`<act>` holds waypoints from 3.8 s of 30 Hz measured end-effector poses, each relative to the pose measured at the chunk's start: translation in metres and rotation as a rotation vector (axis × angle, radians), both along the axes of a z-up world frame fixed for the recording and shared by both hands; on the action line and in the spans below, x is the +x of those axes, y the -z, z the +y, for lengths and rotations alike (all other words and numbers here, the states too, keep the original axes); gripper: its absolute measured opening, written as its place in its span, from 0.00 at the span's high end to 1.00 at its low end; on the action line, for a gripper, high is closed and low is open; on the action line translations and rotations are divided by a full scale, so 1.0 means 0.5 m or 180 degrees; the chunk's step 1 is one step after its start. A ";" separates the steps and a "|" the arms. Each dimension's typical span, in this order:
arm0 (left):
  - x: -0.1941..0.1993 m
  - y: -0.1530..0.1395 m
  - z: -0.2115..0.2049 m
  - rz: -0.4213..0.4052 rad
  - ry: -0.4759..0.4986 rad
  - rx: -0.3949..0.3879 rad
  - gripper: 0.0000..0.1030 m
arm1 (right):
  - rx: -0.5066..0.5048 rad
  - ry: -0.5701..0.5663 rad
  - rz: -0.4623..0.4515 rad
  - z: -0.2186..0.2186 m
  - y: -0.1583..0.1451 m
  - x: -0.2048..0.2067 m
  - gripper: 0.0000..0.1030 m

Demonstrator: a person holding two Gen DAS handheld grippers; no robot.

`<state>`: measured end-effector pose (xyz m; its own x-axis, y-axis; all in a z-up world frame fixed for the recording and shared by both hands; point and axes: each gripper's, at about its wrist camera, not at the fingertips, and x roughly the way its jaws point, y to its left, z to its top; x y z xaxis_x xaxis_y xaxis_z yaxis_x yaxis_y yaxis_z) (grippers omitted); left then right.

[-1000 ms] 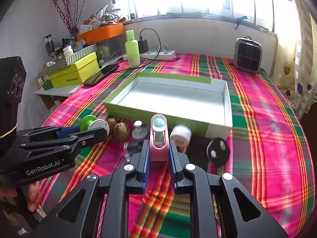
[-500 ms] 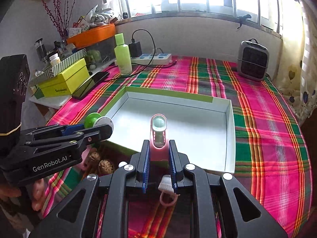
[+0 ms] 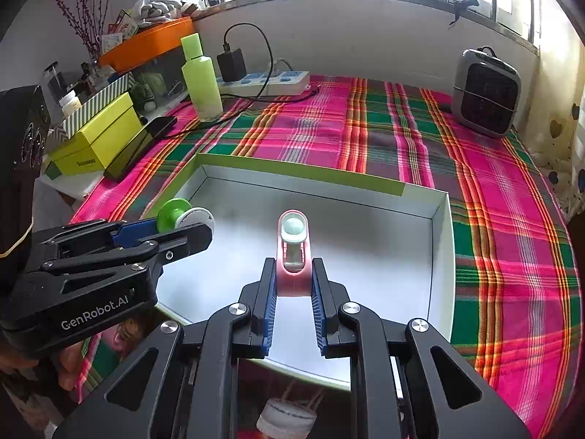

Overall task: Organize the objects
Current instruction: 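Carry the spool with left tool into the white box while right carries the clip, then open left tool to release the spool while right tool releases the clip, then withdraw both tools from the box back toward the remaining objects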

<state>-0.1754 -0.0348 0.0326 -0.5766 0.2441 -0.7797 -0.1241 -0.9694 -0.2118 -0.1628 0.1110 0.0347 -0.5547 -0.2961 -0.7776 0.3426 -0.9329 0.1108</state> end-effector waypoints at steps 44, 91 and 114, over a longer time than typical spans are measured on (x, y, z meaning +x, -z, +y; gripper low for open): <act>-0.060 0.021 0.011 -0.0091 -0.0068 -0.0233 0.59 | 0.0034 0.0106 -0.0247 0.007 0.040 -0.075 0.77; 0.203 -0.035 -0.058 0.0345 -0.0353 -0.0019 0.51 | -0.0168 0.0329 0.0393 0.099 -0.028 0.174 0.59; 0.243 0.029 -0.079 0.0164 -0.0368 0.0249 0.50 | -0.0214 0.0591 0.0265 0.177 0.025 0.211 0.59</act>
